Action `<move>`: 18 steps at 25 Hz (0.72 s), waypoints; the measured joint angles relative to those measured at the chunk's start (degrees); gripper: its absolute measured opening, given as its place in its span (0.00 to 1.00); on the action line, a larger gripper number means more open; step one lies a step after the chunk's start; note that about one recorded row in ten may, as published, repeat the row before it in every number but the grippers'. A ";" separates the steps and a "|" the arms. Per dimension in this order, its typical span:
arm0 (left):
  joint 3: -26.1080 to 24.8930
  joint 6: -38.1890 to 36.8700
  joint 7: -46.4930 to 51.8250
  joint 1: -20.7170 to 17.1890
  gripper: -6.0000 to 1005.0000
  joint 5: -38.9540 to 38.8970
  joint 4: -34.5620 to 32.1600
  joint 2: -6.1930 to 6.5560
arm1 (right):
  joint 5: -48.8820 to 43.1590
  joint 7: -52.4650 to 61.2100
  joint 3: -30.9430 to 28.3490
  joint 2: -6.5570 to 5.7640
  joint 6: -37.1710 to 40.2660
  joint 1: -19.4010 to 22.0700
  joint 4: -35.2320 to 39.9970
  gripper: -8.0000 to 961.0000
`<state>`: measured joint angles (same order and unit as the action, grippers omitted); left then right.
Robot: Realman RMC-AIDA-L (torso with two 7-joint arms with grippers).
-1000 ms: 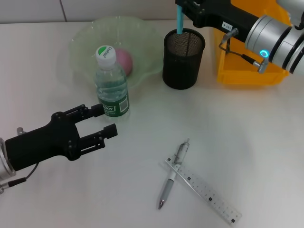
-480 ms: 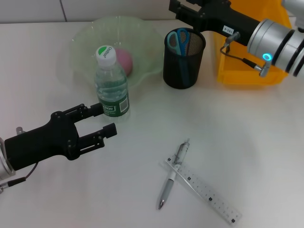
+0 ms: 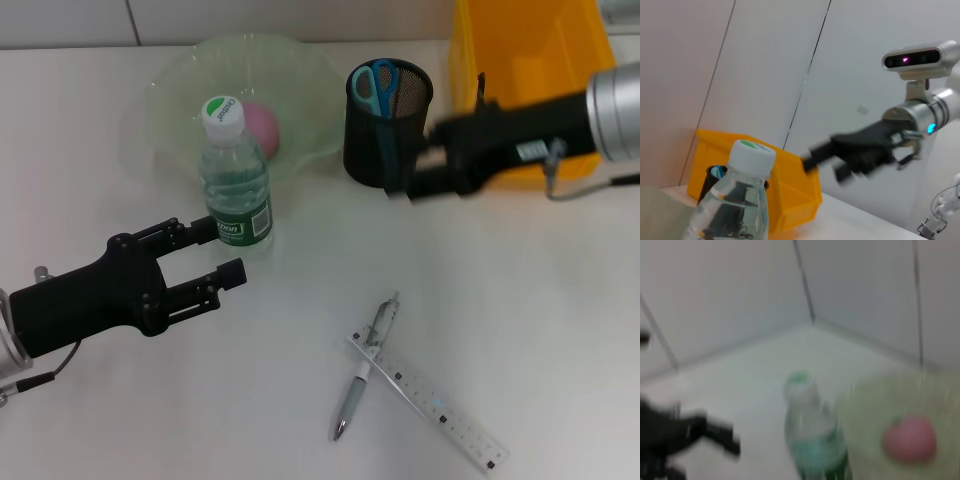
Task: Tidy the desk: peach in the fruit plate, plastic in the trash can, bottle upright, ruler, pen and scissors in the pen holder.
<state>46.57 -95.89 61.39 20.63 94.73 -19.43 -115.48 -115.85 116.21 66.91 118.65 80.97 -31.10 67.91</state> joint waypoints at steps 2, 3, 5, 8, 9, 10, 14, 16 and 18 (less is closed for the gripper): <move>0.00 0.00 0.00 0.04 0.69 0.02 0.00 -0.01 | -8.95 9.10 0.77 0.26 6.96 -0.99 6.28 0.65; 0.01 0.00 0.02 0.07 0.69 0.02 0.00 -0.01 | -12.00 12.35 1.44 0.37 9.72 -1.47 8.31 0.65; 0.00 0.06 0.06 0.15 0.69 -0.01 0.00 -0.01 | -16.53 19.76 3.93 0.47 14.37 -2.51 11.01 0.65; 0.01 0.11 0.09 0.38 0.69 0.02 0.01 -0.01 | -18.70 27.67 7.91 0.51 19.14 -4.18 11.99 0.65; 0.01 0.12 0.10 0.59 0.69 0.14 0.01 -0.01 | -20.47 31.29 11.42 0.56 20.55 -5.07 11.98 0.65; 0.01 0.16 0.10 0.71 0.69 0.19 0.01 -0.01 | -21.66 32.77 13.19 0.64 20.71 -5.33 11.95 0.65; 0.01 0.28 0.12 0.85 0.69 0.34 0.01 -0.01 | -26.19 38.39 21.02 0.96 18.16 -5.90 11.93 0.65; 0.01 0.28 0.13 0.87 0.69 0.34 0.00 -0.01 | -26.38 39.22 22.31 1.00 17.36 -5.91 11.89 0.65; 0.01 0.30 0.13 0.89 0.69 0.35 0.01 -0.01 | -26.36 40.77 25.16 1.11 15.51 -5.90 11.66 0.65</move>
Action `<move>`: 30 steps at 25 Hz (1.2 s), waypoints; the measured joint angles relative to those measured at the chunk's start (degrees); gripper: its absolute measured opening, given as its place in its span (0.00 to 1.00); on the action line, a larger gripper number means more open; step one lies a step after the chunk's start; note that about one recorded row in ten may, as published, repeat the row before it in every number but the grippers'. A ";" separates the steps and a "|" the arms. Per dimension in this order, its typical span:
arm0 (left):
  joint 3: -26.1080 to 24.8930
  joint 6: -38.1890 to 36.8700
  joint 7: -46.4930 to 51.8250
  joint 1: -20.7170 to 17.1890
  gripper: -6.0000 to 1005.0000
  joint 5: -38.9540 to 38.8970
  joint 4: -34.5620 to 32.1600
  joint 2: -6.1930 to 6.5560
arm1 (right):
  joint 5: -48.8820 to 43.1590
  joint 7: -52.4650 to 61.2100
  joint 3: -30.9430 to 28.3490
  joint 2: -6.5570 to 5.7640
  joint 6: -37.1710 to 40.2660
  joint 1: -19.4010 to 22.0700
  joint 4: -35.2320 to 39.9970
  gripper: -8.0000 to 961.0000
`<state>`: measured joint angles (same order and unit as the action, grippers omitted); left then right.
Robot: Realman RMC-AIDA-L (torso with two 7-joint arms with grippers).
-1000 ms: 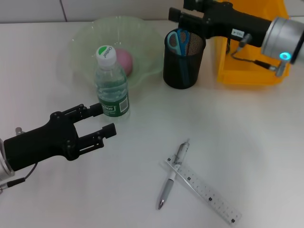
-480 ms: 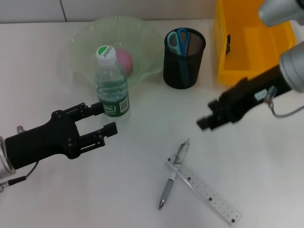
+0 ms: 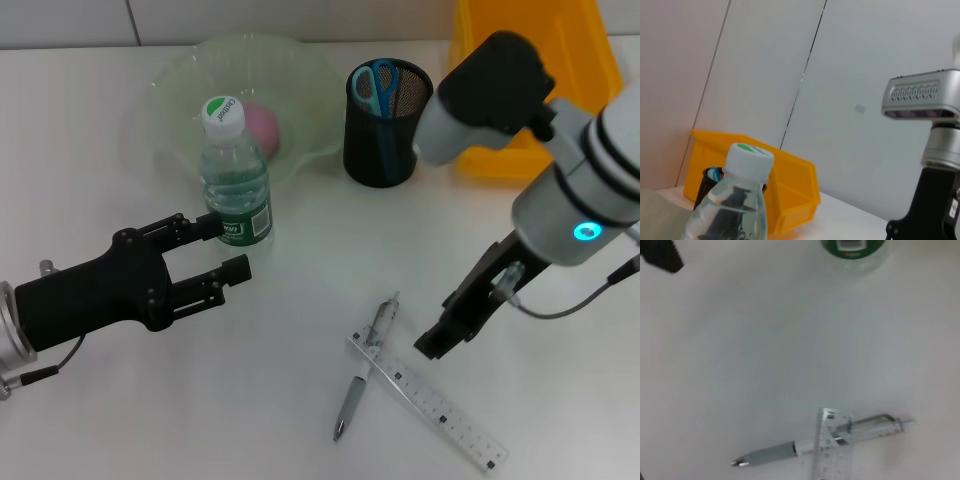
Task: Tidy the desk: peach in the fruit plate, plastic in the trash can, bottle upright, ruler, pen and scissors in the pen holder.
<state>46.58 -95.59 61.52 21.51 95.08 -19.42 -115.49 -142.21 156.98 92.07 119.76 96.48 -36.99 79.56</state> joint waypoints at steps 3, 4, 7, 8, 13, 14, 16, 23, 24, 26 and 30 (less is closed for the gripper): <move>0.00 -0.02 -0.11 -0.33 0.68 -0.13 0.00 0.00 | 0.05 1.97 3.83 0.10 -2.66 0.19 -0.31 0.65; 0.00 -0.02 -0.15 -0.40 0.68 -0.18 0.00 0.00 | 0.05 2.52 4.98 0.10 -3.42 0.27 -0.38 0.65; 0.00 0.13 -0.29 -0.66 0.68 -0.26 0.00 0.00 | 0.09 4.53 8.31 0.12 -5.50 0.50 -0.50 0.65; 0.00 0.14 -0.32 -0.71 0.68 -0.26 0.00 0.00 | 0.10 5.12 9.27 0.13 -6.28 0.61 -0.53 0.65; 0.00 0.17 -0.57 -0.96 0.68 -0.24 0.00 0.00 | 0.10 7.48 12.90 0.13 -9.72 1.82 -0.57 0.65; 0.00 0.19 -0.59 -0.97 0.68 -0.24 0.00 0.00 | 0.11 7.92 13.45 0.13 -10.21 1.97 -0.57 0.65; 0.00 0.23 -0.64 -0.97 0.68 -0.23 0.00 0.03 | 0.11 9.22 15.17 0.13 -11.77 2.17 -0.61 0.65; 0.00 0.32 -0.72 -0.67 0.68 -0.11 0.00 0.10 | 0.01 10.94 17.93 0.13 -14.10 2.05 -1.18 0.65; 0.00 0.32 -0.74 -0.61 0.68 -0.07 0.00 0.10 | -0.08 11.16 18.22 0.13 -14.33 1.95 -1.36 0.65; 0.00 0.33 -0.75 -0.56 0.68 -0.03 0.00 0.09 | -0.36 11.63 18.88 0.12 -15.02 1.80 -1.72 0.65; 0.00 0.32 -0.92 -0.61 0.68 -0.03 0.00 0.09 | -0.47 11.77 19.33 0.12 -15.42 1.75 -1.72 0.65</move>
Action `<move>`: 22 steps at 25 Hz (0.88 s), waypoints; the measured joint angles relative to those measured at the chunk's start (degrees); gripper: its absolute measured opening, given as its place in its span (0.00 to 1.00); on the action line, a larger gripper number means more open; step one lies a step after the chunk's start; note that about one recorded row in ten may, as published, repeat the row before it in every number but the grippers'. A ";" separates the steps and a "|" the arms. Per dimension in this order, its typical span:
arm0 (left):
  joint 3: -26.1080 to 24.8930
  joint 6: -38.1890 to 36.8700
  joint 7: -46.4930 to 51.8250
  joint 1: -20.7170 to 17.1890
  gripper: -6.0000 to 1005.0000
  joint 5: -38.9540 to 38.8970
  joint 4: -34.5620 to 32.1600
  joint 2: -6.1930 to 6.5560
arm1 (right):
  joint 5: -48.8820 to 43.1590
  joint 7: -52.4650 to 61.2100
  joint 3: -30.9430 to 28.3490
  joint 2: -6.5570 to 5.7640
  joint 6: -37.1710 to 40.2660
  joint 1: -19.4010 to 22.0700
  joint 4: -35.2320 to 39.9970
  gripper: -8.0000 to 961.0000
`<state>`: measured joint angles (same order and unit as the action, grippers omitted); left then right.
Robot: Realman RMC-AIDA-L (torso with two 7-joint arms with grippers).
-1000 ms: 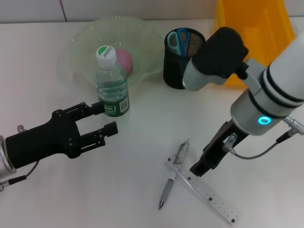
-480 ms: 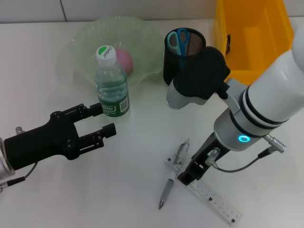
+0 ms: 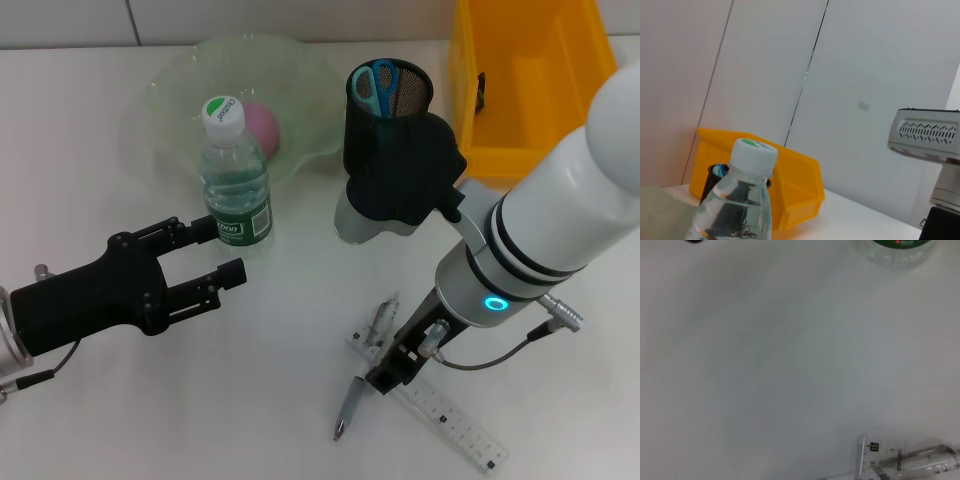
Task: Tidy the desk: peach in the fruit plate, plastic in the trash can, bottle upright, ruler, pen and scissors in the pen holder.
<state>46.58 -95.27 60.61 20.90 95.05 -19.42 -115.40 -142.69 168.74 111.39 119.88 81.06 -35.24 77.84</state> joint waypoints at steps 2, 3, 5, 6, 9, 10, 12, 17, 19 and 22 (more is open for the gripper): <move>0.00 0.00 -0.19 -0.07 0.68 0.00 0.00 0.00 | -0.04 0.04 0.83 0.00 -0.33 -0.18 -0.08 0.64; 0.00 0.00 -0.22 -0.11 0.68 -0.01 0.00 0.00 | -0.04 0.04 0.83 0.00 -0.33 -0.18 -0.08 0.64; 0.00 0.00 -0.23 -0.20 0.68 -0.02 0.00 0.00 | -0.11 0.03 1.46 0.00 -0.55 -0.27 -0.15 0.61; 0.00 0.00 -0.23 -0.20 0.68 -0.02 0.00 0.00 | -0.24 0.01 1.76 0.00 -0.64 -0.27 -0.12 0.57; 0.00 0.00 -0.30 -0.33 0.68 -0.06 0.00 0.00 | -0.61 -0.13 1.83 0.00 -0.71 -0.17 0.07 0.46; 0.00 0.00 -0.30 -0.33 0.68 -0.06 0.00 0.00 | -0.92 -0.17 1.84 0.00 -0.77 -0.03 0.19 0.45; 0.00 0.00 -0.30 -0.34 0.68 -0.08 0.00 0.00 | -1.45 -0.21 1.85 0.00 -0.95 0.20 0.36 0.43; 0.00 -0.32 -0.32 -0.52 0.68 -0.16 0.00 0.00 | -1.63 -1.98 0.11 0.00 -0.34 2.26 2.70 0.40; 0.00 -0.48 -0.32 -0.58 0.68 -0.28 0.00 0.02 | -1.58 -3.80 -2.38 -0.01 0.45 3.63 4.28 0.40; 0.00 -0.57 -0.29 -0.61 0.68 -0.33 0.00 0.05 | 1.95 -10.23 -12.78 0.00 2.72 7.12 7.98 0.41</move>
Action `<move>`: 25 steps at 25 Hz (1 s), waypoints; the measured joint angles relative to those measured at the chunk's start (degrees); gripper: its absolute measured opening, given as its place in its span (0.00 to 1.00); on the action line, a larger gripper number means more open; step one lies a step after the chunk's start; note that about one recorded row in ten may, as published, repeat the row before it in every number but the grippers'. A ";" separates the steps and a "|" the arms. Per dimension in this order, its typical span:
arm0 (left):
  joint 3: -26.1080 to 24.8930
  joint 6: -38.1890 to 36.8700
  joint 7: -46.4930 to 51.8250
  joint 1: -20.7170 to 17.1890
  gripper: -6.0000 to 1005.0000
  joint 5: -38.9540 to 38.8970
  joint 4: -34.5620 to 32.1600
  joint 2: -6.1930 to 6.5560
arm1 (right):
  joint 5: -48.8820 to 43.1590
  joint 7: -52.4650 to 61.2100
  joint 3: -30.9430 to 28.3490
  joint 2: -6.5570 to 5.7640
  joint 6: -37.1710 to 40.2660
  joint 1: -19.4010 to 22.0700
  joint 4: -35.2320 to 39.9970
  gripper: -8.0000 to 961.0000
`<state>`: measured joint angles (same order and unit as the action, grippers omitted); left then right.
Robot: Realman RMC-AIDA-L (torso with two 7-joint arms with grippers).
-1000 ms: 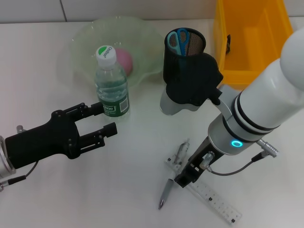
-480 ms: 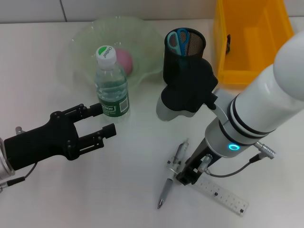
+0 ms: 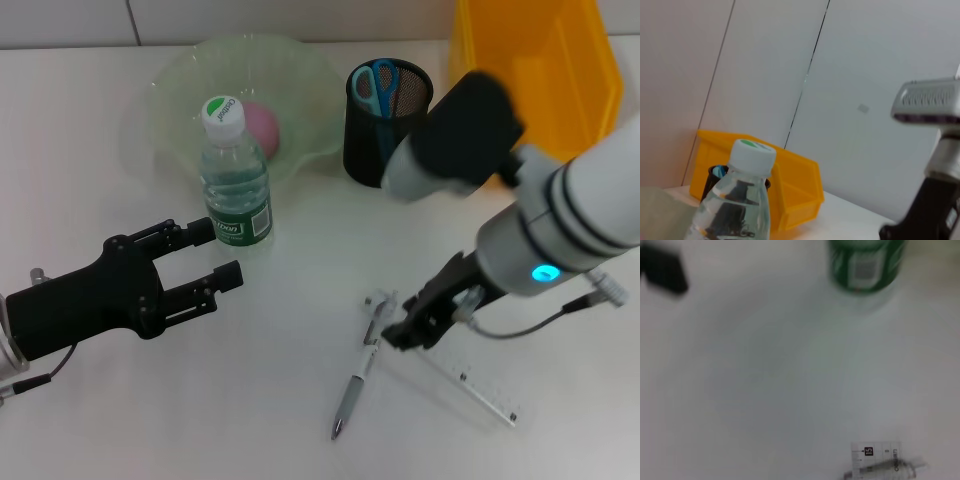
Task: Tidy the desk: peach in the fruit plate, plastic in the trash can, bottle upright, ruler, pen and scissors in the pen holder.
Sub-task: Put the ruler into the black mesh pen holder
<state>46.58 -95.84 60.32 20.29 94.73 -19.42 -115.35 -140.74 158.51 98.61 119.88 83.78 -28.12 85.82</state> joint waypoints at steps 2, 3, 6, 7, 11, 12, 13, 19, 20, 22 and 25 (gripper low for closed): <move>0.00 -0.06 0.15 -0.05 0.68 -0.04 0.00 0.01 | 1.74 -2.13 -3.05 0.01 0.55 0.84 0.63 0.41; -0.03 -0.12 0.23 -0.07 0.68 -0.05 0.00 0.01 | 3.87 -4.23 -6.98 -0.01 0.94 1.54 1.07 0.41; -0.08 -0.47 0.39 -0.08 0.68 -0.07 0.00 0.02 | 11.21 -11.59 -17.49 -0.08 1.14 3.56 1.41 0.42; -0.09 -0.60 0.42 -0.08 0.68 -0.08 0.00 -0.02 | 16.67 -17.51 -23.79 -0.18 -0.71 4.70 0.40 0.42; -0.09 -0.63 0.45 -0.01 0.68 -0.08 0.00 -0.23 | 28.20 -28.82 -31.27 -0.41 -6.72 5.94 -5.51 0.42; -0.09 -0.64 0.49 0.07 0.68 -0.08 0.00 -0.28 | 32.89 -33.08 -33.10 -0.50 -8.84 6.03 -8.71 0.42; -0.09 -0.68 0.53 0.13 0.68 -0.08 0.00 -0.34 | 37.43 -37.29 -34.48 -0.52 -10.54 5.99 -11.69 0.43; -0.09 -0.84 0.63 0.26 0.67 -0.06 0.09 -0.67 | 65.58 -68.82 -41.58 -0.64 -16.22 -0.77 -41.34 0.43; -0.09 -0.84 0.63 0.25 0.67 -0.05 0.10 -0.70 | 65.58 -68.82 -41.58 -0.64 -16.22 -0.77 -41.34 0.44; -0.09 -0.80 0.64 0.23 0.67 -0.01 0.10 -0.82 | 70.50 -75.05 -42.40 -0.63 -17.45 -3.71 -48.74 0.44; -0.09 -0.68 0.54 0.27 0.67 0.06 0.10 -0.94 | 75.87 -82.25 -42.57 -0.53 -19.73 -7.79 -56.71 0.44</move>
<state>46.49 -96.52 60.86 20.56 94.79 -19.32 -116.29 -64.87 76.26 56.04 119.35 64.05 -35.91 29.11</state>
